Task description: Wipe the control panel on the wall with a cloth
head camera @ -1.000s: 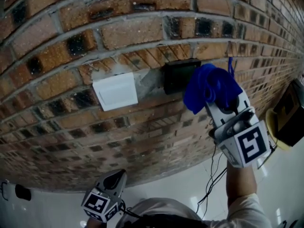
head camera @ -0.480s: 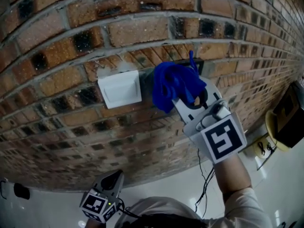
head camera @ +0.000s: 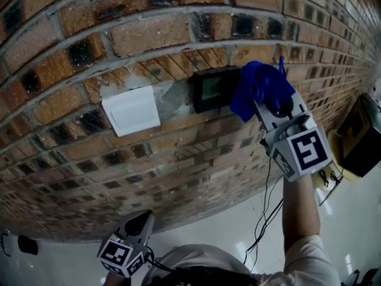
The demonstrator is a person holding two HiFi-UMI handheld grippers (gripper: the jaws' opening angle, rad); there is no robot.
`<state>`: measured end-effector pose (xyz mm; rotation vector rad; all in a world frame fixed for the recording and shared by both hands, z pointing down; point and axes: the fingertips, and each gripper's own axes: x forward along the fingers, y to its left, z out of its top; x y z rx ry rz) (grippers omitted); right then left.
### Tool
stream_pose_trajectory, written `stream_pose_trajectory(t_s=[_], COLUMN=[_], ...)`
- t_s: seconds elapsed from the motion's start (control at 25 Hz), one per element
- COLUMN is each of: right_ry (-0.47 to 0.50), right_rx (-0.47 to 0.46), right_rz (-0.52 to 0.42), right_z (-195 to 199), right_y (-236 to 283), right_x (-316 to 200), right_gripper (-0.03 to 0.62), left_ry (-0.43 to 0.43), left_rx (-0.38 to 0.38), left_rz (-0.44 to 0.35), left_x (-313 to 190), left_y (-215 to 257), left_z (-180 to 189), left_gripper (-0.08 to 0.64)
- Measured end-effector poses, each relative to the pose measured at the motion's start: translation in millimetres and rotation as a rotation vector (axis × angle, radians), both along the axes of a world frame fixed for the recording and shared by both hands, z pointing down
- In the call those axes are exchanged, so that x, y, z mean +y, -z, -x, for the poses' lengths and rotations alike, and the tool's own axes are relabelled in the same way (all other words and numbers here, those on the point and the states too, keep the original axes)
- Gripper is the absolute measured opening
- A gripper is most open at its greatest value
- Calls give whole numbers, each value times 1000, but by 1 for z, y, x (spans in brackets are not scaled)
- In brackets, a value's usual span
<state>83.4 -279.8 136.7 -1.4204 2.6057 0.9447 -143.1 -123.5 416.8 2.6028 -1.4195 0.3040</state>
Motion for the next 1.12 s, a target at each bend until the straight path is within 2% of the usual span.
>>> stream_pose_trajectory(t_s=[0.16, 0.4, 0.52, 0.68, 0.76, 0.96, 1.12], right_ry=[-55, -47, 1, 181, 241, 250, 214], right_rx=[-12, -14, -13, 37, 78, 98, 61], right_rz=[38, 31, 8, -23, -22, 42, 48], right_z=[-29, -27, 2, 71, 104, 139, 129], right_y=[-10, -9, 0, 1, -5, -18, -12], right_x=[-22, -15, 19, 58, 64, 50, 45], right_gripper=[89, 89, 89, 89, 89, 89, 89], left_ry=[-21, -13, -6, 8, 19, 46, 70], left_rx=[-12, -3, 1, 7, 6, 6, 15], left_rz=[-7, -4, -5, -6, -9, -10, -6], left_x=[-2, -1, -1, 2, 4, 11, 14], left_y=[2, 3, 2, 3, 3, 2, 2], left_z=[-9, -8, -3, 3, 8, 20, 28], left_gripper=[2, 2, 2, 1, 2, 0, 2])
